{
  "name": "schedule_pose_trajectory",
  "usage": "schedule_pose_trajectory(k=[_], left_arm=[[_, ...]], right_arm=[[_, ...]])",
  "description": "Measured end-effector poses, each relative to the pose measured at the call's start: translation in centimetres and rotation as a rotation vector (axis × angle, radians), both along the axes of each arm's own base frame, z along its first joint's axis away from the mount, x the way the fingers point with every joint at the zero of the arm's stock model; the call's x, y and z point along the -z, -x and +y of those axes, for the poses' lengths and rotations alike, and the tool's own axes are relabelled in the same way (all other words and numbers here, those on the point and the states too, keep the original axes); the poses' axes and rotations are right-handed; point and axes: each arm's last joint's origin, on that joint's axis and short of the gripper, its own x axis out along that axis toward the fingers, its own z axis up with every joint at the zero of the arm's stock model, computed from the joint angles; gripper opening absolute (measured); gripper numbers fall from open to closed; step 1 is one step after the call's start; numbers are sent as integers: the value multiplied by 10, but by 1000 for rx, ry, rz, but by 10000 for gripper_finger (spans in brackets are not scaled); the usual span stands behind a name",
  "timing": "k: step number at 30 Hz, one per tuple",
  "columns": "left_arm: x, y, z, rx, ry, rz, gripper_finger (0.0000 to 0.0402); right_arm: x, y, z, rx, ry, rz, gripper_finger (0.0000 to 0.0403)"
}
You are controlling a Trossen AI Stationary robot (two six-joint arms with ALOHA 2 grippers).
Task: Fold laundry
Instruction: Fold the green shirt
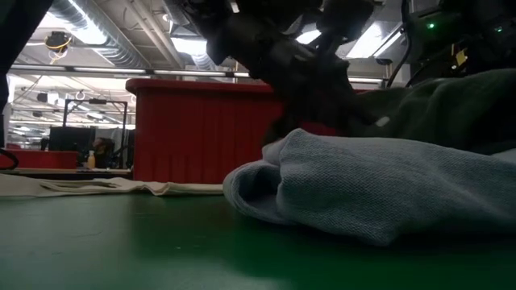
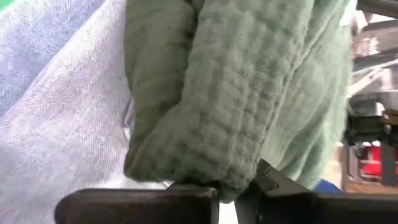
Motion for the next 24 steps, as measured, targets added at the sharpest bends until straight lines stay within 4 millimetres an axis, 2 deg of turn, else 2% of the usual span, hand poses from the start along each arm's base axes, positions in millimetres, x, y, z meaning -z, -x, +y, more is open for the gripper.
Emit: schedule_pose_trajectory(k=[6, 13, 20, 24], left_arm=[[-31, 9, 2, 49, 48, -29, 8], [-53, 26, -1, 107, 121, 32, 6], [-62, 41, -4, 153, 181, 131, 6], [-60, 48, -12, 192, 200, 207, 7]], right_arm=[[-3, 4, 1, 0, 5, -24, 172], [-7, 10, 2, 9, 7, -56, 172], [-9, 13, 3, 15, -2, -75, 172], [-9, 12, 3, 15, -2, -76, 172]])
